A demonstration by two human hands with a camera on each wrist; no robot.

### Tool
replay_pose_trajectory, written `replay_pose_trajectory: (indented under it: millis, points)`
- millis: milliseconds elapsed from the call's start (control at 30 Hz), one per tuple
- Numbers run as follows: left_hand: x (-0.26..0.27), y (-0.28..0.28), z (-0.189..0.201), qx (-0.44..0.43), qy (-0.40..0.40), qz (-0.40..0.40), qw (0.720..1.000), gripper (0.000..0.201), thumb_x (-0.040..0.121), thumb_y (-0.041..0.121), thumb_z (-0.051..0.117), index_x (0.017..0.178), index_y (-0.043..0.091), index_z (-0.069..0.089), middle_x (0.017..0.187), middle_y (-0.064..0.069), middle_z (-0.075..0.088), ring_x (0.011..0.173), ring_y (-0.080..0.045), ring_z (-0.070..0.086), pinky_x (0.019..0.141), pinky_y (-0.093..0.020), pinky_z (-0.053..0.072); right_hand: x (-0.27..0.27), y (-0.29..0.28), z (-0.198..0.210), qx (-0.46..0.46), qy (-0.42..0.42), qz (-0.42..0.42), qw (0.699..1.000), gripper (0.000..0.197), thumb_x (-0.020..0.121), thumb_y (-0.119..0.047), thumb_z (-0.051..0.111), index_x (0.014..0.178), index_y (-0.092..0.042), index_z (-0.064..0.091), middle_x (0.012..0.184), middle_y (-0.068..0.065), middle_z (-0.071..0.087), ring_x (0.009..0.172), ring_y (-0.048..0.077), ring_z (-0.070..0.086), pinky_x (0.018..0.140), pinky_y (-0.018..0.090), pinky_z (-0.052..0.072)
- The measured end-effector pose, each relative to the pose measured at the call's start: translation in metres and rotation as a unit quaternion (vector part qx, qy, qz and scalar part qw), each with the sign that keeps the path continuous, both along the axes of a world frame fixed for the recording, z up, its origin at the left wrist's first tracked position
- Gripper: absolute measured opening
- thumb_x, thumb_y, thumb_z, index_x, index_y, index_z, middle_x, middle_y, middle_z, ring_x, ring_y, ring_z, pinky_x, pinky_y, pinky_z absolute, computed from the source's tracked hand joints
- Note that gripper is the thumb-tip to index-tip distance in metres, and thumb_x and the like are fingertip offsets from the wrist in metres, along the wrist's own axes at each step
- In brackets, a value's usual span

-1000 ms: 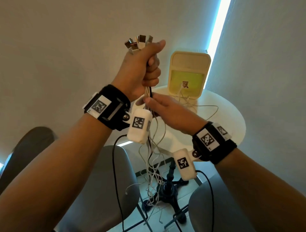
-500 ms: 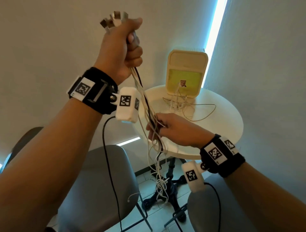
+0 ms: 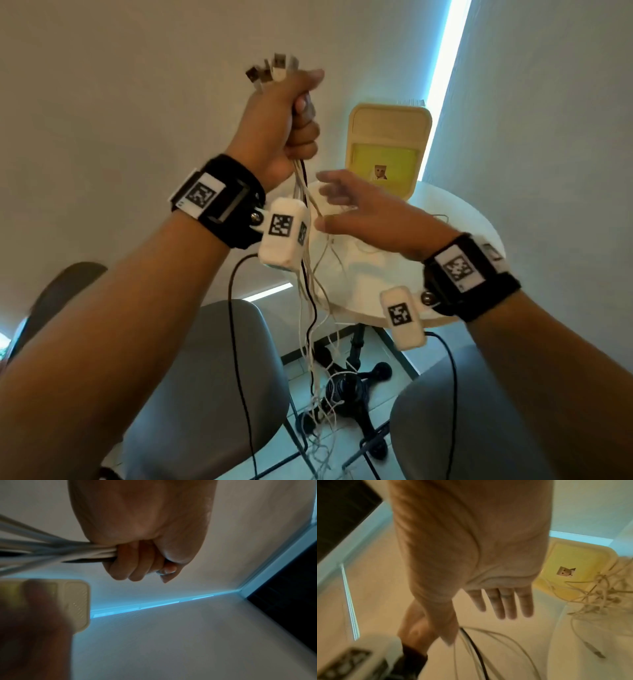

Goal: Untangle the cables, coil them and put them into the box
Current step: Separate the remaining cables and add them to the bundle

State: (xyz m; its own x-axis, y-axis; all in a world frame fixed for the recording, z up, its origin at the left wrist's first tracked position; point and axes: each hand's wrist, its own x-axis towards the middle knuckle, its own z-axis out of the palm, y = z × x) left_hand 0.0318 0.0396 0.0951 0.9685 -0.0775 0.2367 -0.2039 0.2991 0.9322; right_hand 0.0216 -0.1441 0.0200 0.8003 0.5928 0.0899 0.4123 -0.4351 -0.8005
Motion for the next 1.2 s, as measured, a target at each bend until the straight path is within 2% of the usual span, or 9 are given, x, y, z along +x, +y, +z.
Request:
replay_pose_trajectory:
  millis: [67,167,267,533,700,867,967,1033,1200]
  points:
    - [-0.001,-0.008,-0.009,-0.020,0.017,-0.007,1.000,0.052,0.106,0.022,0.059,0.060,0.023,0.035,0.047,0.008,0.022,0.039,-0.009,0.014,0.036,-0.019,0.017,0.003,0.022,-0.010,0.022,-0.016,0.018,0.999,0.065,0.091,-0.046,0.075,0.148,-0.029,0.049,0.146,-0.004,0.060,0.136,0.010,0.055,0.113,0.040,0.048]
    - [0.001,-0.013,-0.018,-0.036,0.035,-0.015,0.999,0.053,0.106,0.023,0.060,0.059,0.023,0.035,0.047,0.008,0.022,0.039,-0.008,0.015,0.036,-0.019,0.018,0.000,0.040,-0.021,0.103,0.035,0.013,0.994,0.025,0.106,-0.033,0.060,0.111,-0.010,0.067,0.100,0.011,0.074,0.087,0.017,0.070,0.080,0.034,0.057]
    - [0.005,-0.004,-0.026,-0.045,0.056,-0.031,0.997,0.054,0.106,0.024,0.059,0.057,0.023,0.036,0.048,0.008,0.020,0.039,-0.009,0.014,0.035,-0.020,0.017,-0.011,0.043,-0.031,0.195,0.113,-0.003,0.974,0.033,0.111,-0.039,0.051,0.089,-0.015,0.056,0.063,0.004,0.049,0.050,0.017,0.044,0.050,0.032,0.042]
    - [0.024,0.057,-0.029,-0.067,0.161,-0.023,0.984,0.052,0.100,0.026,0.065,0.058,0.026,0.035,0.050,0.009,0.016,0.041,-0.008,0.013,0.036,-0.022,0.015,-0.032,0.021,-0.070,0.196,0.202,-0.011,0.960,0.051,0.109,-0.060,0.038,0.085,-0.017,0.050,0.063,-0.005,0.033,0.053,0.014,0.025,0.046,0.029,0.028]
    - [0.035,0.079,-0.022,-0.028,0.118,0.079,0.989,0.051,0.099,0.024,0.063,0.060,0.028,0.032,0.049,0.009,0.018,0.042,-0.009,0.012,0.036,-0.024,0.013,-0.037,0.011,-0.082,0.169,0.232,-0.011,0.958,0.046,0.110,-0.056,0.041,0.092,-0.015,0.053,0.064,-0.004,0.035,0.054,0.014,0.027,0.051,0.032,0.030]
    - [0.023,0.083,-0.027,0.209,0.021,0.106,0.972,0.039,0.097,0.029,0.074,0.064,0.021,0.055,0.055,0.005,0.028,0.043,-0.011,0.019,0.041,-0.021,0.015,-0.029,0.008,-0.071,0.167,0.209,-0.073,0.961,0.045,0.110,-0.052,0.043,0.084,-0.016,0.052,0.059,-0.006,0.034,0.050,0.012,0.023,0.045,0.025,0.020]
    - [0.002,0.061,-0.037,0.416,0.012,0.030,0.909,0.038,0.088,0.045,0.084,0.093,0.008,0.079,0.056,0.000,0.042,0.046,-0.011,0.032,0.043,-0.023,0.025,-0.021,0.009,-0.056,0.201,0.196,-0.086,0.956,0.044,0.111,-0.049,0.042,0.082,-0.017,0.052,0.058,-0.005,0.032,0.048,0.011,0.022,0.042,0.023,0.019]
    - [-0.009,0.045,-0.050,0.500,0.009,-0.031,0.865,0.040,0.085,0.050,0.083,0.093,0.011,0.079,0.059,-0.002,0.057,0.048,-0.004,0.045,0.046,-0.018,0.036,-0.015,0.009,-0.045,0.220,0.185,-0.090,0.954,0.045,0.112,-0.047,0.042,0.079,-0.019,0.053,0.058,-0.005,0.032,0.047,0.012,0.022,0.043,0.024,0.018]
    - [-0.022,0.024,-0.082,0.433,0.043,-0.089,0.896,0.023,0.090,0.046,0.072,0.079,0.027,0.075,0.064,0.010,0.068,0.056,-0.007,0.053,0.052,-0.019,0.039,-0.009,0.007,-0.033,0.236,0.172,-0.099,0.951,0.051,0.112,-0.046,0.043,0.070,-0.023,0.060,0.054,-0.005,0.035,0.045,0.012,0.025,0.043,0.024,0.020]
